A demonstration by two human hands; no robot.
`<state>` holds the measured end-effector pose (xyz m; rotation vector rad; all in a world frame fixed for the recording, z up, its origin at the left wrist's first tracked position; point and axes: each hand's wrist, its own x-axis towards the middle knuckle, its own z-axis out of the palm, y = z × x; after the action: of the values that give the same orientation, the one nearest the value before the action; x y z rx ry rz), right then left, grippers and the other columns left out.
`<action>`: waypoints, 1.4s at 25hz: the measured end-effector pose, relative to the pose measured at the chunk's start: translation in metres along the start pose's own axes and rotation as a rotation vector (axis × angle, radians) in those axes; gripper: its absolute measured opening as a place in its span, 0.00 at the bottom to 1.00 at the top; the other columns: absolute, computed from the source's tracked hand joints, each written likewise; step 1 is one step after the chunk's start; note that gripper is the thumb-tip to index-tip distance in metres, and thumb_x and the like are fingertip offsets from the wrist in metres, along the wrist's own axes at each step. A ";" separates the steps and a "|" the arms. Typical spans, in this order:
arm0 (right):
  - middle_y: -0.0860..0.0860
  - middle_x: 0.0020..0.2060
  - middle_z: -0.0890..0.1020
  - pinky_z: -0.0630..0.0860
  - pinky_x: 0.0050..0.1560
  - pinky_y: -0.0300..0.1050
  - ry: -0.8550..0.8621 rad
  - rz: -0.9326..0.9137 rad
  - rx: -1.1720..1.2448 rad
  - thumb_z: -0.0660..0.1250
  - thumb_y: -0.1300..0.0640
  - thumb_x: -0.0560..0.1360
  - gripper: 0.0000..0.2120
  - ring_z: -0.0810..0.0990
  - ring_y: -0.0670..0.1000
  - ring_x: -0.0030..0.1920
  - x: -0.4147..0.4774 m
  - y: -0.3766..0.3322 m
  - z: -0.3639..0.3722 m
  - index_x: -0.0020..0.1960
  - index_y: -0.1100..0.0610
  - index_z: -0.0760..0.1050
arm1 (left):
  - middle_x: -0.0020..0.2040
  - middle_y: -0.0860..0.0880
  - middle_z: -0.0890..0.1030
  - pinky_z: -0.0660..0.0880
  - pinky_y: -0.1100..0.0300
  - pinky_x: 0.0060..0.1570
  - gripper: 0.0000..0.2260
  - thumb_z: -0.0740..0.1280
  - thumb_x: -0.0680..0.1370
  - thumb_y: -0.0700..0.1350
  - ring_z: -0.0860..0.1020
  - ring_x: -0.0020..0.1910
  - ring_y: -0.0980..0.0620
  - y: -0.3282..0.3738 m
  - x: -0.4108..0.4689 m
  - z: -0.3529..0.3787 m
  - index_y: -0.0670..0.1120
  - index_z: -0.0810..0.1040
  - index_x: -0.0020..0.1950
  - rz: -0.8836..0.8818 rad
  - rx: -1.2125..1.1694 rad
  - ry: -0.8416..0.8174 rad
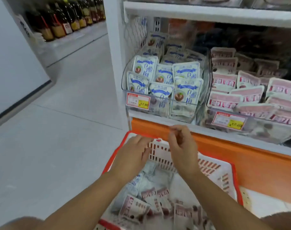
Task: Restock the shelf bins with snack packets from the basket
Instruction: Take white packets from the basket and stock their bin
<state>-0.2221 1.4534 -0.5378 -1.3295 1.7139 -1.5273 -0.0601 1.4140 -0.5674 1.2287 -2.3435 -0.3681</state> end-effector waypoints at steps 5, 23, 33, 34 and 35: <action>0.52 0.52 0.80 0.79 0.50 0.51 -0.514 0.817 -0.388 0.62 0.51 0.79 0.11 0.81 0.52 0.46 -0.077 0.163 -0.021 0.60 0.52 0.73 | 0.58 0.47 0.78 0.73 0.61 0.54 0.13 0.61 0.82 0.46 0.77 0.53 0.50 -0.022 -0.070 0.084 0.47 0.76 0.64 -0.253 -0.076 -0.605; 0.57 0.40 0.80 0.70 0.22 0.34 -0.188 1.392 0.003 0.71 0.62 0.75 0.13 0.77 0.53 0.34 -0.045 0.262 0.029 0.56 0.67 0.76 | 0.52 0.49 0.82 0.78 0.54 0.45 0.12 0.64 0.80 0.50 0.81 0.46 0.50 -0.053 -0.066 0.188 0.47 0.79 0.59 -0.777 -0.423 -0.716; 0.61 0.46 0.84 0.78 0.31 0.43 -0.276 1.170 0.279 0.72 0.62 0.74 0.17 0.82 0.54 0.34 -0.044 0.209 0.013 0.60 0.60 0.72 | 0.77 0.51 0.62 0.62 0.49 0.73 0.36 0.75 0.72 0.50 0.61 0.74 0.50 -0.051 -0.064 0.183 0.60 0.62 0.76 -0.404 -0.232 -0.468; 0.60 0.42 0.84 0.76 0.30 0.43 -0.307 1.145 0.297 0.70 0.60 0.75 0.15 0.80 0.53 0.31 -0.041 0.200 0.007 0.60 0.61 0.73 | 0.74 0.50 0.68 0.66 0.52 0.70 0.29 0.74 0.74 0.48 0.68 0.70 0.51 -0.046 -0.061 0.180 0.57 0.68 0.73 -0.437 -0.329 -0.452; 0.58 0.36 0.83 0.75 0.29 0.43 -0.311 1.120 0.318 0.67 0.57 0.78 0.12 0.78 0.52 0.28 -0.038 0.189 0.001 0.59 0.62 0.74 | 0.68 0.49 0.75 0.72 0.55 0.65 0.22 0.73 0.75 0.48 0.75 0.64 0.51 -0.037 -0.055 0.172 0.55 0.74 0.69 -0.528 -0.457 -0.458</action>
<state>-0.2700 1.4683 -0.7245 -0.2625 1.4803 -0.8048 -0.0962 1.4425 -0.7458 1.6260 -2.0453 -1.4023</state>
